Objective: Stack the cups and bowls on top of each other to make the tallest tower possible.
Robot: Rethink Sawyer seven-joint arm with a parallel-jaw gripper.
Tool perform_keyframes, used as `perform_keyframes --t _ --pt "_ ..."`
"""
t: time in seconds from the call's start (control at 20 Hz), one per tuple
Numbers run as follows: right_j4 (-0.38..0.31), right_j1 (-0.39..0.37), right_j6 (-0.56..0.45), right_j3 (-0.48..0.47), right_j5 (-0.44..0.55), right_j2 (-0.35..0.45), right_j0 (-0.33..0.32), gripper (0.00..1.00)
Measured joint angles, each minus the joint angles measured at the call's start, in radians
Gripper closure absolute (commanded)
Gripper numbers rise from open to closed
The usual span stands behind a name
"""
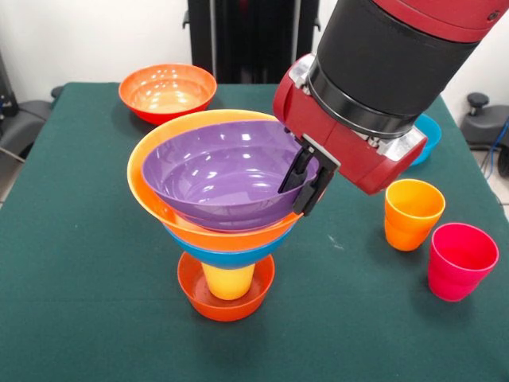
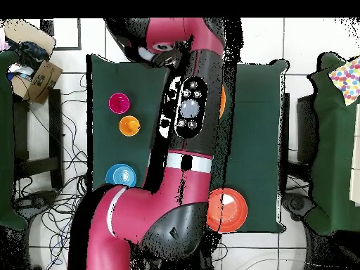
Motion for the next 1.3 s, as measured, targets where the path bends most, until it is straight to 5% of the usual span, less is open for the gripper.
perform_keyframes --t 1.3 --pt "0.001 0.000 0.000 0.000 0.000 -0.015 -0.001 1.00"
